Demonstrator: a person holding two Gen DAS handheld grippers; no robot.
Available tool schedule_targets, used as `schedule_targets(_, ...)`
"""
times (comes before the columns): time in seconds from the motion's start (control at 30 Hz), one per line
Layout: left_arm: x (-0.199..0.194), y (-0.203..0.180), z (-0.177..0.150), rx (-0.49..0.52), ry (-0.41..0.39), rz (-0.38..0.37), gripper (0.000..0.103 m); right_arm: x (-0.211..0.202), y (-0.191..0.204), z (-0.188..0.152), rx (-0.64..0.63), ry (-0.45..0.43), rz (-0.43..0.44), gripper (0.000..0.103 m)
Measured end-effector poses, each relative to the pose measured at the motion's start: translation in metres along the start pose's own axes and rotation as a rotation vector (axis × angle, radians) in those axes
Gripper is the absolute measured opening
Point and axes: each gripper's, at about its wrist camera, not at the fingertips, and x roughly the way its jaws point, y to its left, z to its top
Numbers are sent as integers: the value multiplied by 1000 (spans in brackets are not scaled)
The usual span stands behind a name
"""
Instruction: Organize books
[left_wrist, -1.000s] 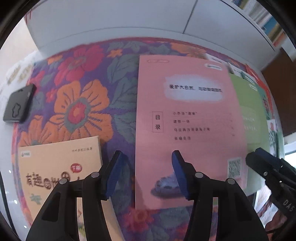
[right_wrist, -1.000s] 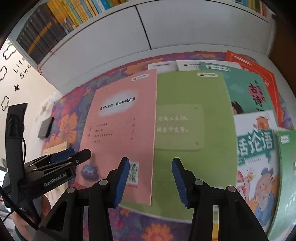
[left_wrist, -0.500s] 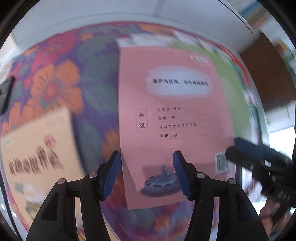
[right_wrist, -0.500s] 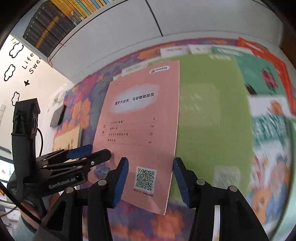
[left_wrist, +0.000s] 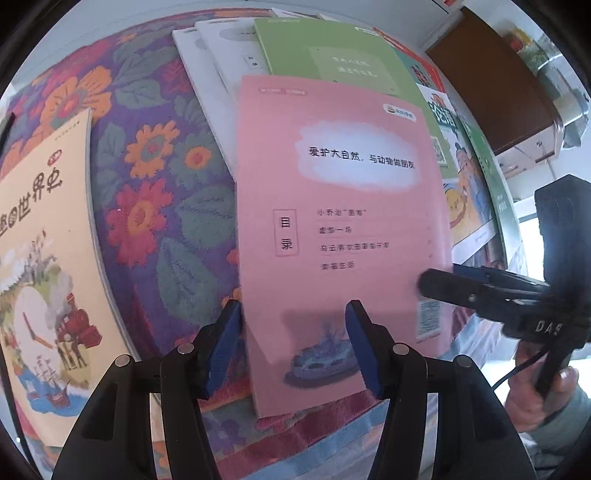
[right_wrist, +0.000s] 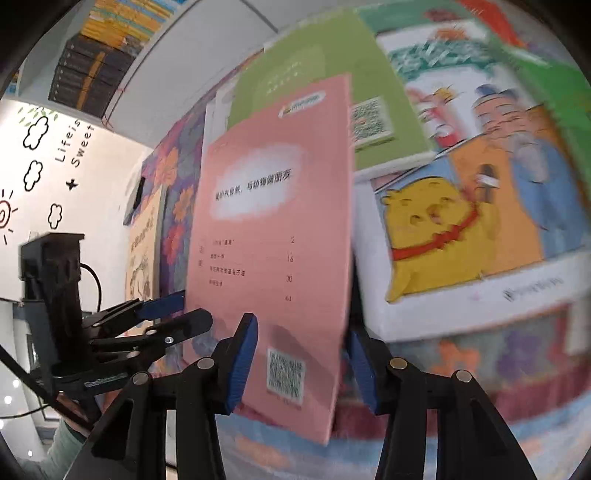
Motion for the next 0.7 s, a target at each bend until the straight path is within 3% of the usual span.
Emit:
schedule_targets(0.07, -3, -1, 0, 5, -7, 22, 54, -4, 8, 1, -24, -27, -4, 45)
schedule_targets(0.1, -3, 2, 2, 9, -8, 25, 54, -9, 12, 1, -31, -40, -3, 39)
schedule_targets(0.17, -6, 3, 1, 20, -9, 9, 54, -29, 20, 1, -40, -80, 63, 31)
schedule_targets(0.23, -11, 1, 0, 33, -12, -51, 54, -52, 35, -2, -71, -107, 123, 29)
schedule_targets(0.37, -17, -21, 5, 57, -54, -162, 55, -89, 72, -4, -161, -161, 163, 29)
schedule_targets(0.53, -37, 2, 3, 9, -103, -96, 54, -83, 90, 4, -179, -162, 198, 29)
schedule_targets(0.7, -90, 60, -15, -138, -203, -81, 54, -59, 112, 12, -193, -122, 234, 29)
